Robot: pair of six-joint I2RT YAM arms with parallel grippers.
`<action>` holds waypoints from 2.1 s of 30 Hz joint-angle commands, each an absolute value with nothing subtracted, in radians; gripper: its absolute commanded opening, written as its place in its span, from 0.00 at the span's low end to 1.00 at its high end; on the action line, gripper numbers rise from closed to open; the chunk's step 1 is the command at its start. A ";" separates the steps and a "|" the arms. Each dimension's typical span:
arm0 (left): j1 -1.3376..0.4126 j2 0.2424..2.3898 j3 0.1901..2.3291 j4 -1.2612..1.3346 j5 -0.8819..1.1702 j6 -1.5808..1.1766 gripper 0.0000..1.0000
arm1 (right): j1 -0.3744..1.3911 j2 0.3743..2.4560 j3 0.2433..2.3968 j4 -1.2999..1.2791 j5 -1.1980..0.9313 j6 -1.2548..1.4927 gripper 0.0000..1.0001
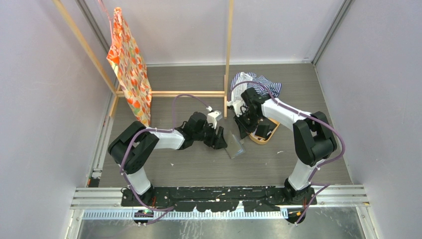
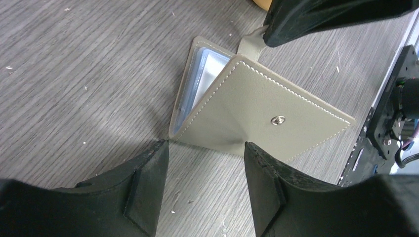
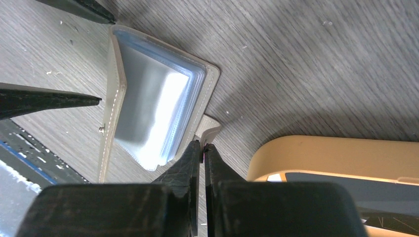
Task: Put the credit cards into the card holder
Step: Close the card holder at the center of the board.
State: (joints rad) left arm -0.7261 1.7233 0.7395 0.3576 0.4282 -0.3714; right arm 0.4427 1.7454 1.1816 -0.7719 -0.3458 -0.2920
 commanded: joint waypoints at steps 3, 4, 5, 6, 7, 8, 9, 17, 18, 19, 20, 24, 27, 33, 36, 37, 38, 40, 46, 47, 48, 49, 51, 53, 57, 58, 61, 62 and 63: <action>-0.727 1.745 0.811 0.380 0.462 -0.267 0.59 | 0.422 1.701 1.220 -0.802 -0.460 -0.333 0.05; -0.729 1.750 0.819 0.382 0.464 -0.257 0.59 | 0.422 1.708 1.223 -0.803 -0.462 -0.333 0.05; -0.731 1.757 0.824 0.384 0.465 -0.248 0.59 | 0.423 1.714 1.227 -0.803 -0.462 -0.335 0.04; -0.733 1.764 0.831 0.385 0.476 -0.241 0.59 | 0.423 1.721 1.232 -0.804 -0.464 -0.335 0.04; -0.733 1.771 0.839 0.385 0.488 -0.239 0.60 | 0.423 1.730 1.238 -0.806 -0.467 -0.335 0.04; -0.735 1.779 0.846 0.385 0.501 -0.239 0.59 | 0.422 1.735 1.244 -0.808 -0.472 -0.335 0.03; -0.736 1.787 0.852 0.383 0.513 -0.239 0.59 | 0.423 1.738 1.247 -0.808 -0.479 -0.332 0.03; -0.739 1.810 0.854 0.363 0.479 -0.273 0.49 | 0.424 1.739 1.260 -0.799 -0.550 -0.329 0.03; -0.739 1.809 0.852 0.360 0.473 -0.281 0.46 | 0.424 1.742 1.261 -0.798 -0.565 -0.329 0.03; -0.740 1.807 0.846 0.357 0.468 -0.294 0.42 | 0.424 1.746 1.262 -0.797 -0.571 -0.327 0.03; -0.740 1.805 0.842 0.355 0.460 -0.309 0.38 | 0.424 1.751 1.262 -0.797 -0.579 -0.327 0.03; -0.746 1.786 0.806 0.347 0.428 -0.413 0.26 | 0.424 1.774 1.264 -0.804 -0.610 -0.329 0.03; -0.777 1.759 0.771 0.342 0.386 -0.480 0.21 | 0.427 1.796 1.261 -0.819 -0.627 -0.338 0.03; -0.830 1.754 0.777 0.269 0.308 -0.593 0.17 | 0.439 1.848 1.265 -0.905 -0.604 -0.432 0.03; -0.844 1.753 0.783 0.248 0.283 -0.614 0.16 | 0.440 1.859 1.262 -0.926 -0.576 -0.461 0.06; -0.846 1.753 0.788 0.237 0.278 -0.616 0.16 | 0.439 1.863 1.264 -0.939 -0.578 -0.472 0.07; -0.847 1.753 0.793 0.226 0.273 -0.617 0.15 | 0.439 1.869 1.267 -0.950 -0.580 -0.482 0.09; -0.847 1.752 0.800 0.200 0.261 -0.617 0.15 | 0.440 1.875 1.276 -0.971 -0.581 -0.502 0.14; -0.847 1.740 0.792 0.196 0.247 -0.624 0.14 | 0.439 1.832 1.273 -0.948 -0.573 -0.475 0.30; -0.847 1.740 0.792 0.197 0.250 -0.624 0.14 | 0.438 1.830 1.272 -0.937 -0.562 -0.461 0.30; -0.847 1.741 0.792 0.199 0.251 -0.626 0.14 | 0.438 1.831 1.273 -0.928 -0.553 -0.452 0.32; -0.847 1.741 0.792 0.199 0.252 -0.627 0.14 | 0.438 1.832 1.273 -0.925 -0.550 -0.450 0.33; -0.848 1.741 0.791 0.202 0.253 -0.630 0.14 | 0.437 1.832 1.274 -0.921 -0.556 -0.436 0.34; -0.847 1.741 0.788 0.206 0.253 -0.633 0.14 | 0.436 1.830 1.278 -0.915 -0.564 -0.421 0.35; -0.847 1.745 0.790 0.209 0.256 -0.634 0.13 | 0.434 1.827 1.277 -0.898 -0.555 -0.385 0.35; -0.847 1.746 0.790 0.209 0.256 -0.634 0.13 | 0.434 1.828 1.275 -0.893 -0.551 -0.380 0.36; -0.847 1.748 0.788 0.212 0.257 -0.635 0.13 | 0.434 1.833 1.272 -0.883 -0.535 -0.365 0.35; -0.848 1.749 0.788 0.213 0.258 -0.635 0.13 | 0.435 1.834 1.272 -0.883 -0.535 -0.364 0.35; -0.847 1.750 0.786 0.215 0.259 -0.636 0.13 | 0.435 1.834 1.272 -0.883 -0.536 -0.363 0.35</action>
State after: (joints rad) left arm -0.8413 1.7550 0.7979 0.2852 0.2829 -0.6479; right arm 0.4328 1.8675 1.2438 -0.9092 -0.5529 -0.3882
